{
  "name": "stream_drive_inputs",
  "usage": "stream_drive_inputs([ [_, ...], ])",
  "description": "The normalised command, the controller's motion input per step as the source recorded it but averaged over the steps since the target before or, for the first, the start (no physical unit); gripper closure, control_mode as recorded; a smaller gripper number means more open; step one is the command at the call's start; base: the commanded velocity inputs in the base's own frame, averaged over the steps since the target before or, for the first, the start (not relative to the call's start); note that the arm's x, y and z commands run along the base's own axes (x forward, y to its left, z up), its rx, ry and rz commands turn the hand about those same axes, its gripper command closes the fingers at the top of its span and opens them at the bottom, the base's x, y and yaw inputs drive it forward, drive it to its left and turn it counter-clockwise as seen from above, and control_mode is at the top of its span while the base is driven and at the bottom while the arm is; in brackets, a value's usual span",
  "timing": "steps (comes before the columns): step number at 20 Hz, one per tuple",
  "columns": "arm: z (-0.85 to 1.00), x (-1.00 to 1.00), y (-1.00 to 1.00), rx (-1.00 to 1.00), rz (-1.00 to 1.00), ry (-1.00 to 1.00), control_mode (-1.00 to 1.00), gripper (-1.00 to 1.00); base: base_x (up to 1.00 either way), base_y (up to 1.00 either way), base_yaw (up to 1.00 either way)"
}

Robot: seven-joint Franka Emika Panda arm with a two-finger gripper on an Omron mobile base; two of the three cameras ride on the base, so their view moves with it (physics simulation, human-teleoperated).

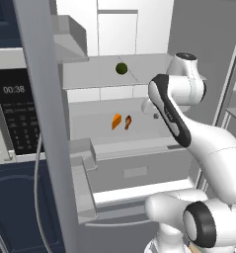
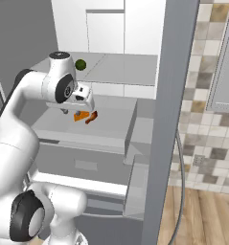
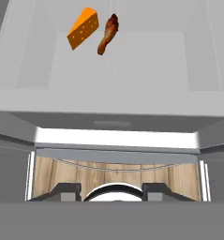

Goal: Take the cheese, chicken drumstick, and lime from the fridge and place them on the plate on the dining counter to create an appetizer plate.

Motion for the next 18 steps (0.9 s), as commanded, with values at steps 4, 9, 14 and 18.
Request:
stream_drive_inputs([
  [4, 0.0, -0.01, 0.0, 0.0, 0.0, -0.07, -1.0, -1.0, 0.0, 0.0, 0.0],
  [9, 0.04, -0.08, 0.0, 0.0, 0.0, -0.36, -1.0, -1.0, 0.0, 0.0, 0.0],
  [14, 0.29, -0.04, 0.13, -0.01, 0.0, -0.3, -1.0, -1.0, 0.0, 0.0, 0.0],
  [18, 0.42, -0.03, 0.1, 0.0, 0.0, -0.26, -1.0, -1.0, 0.0, 0.0, 0.0],
])
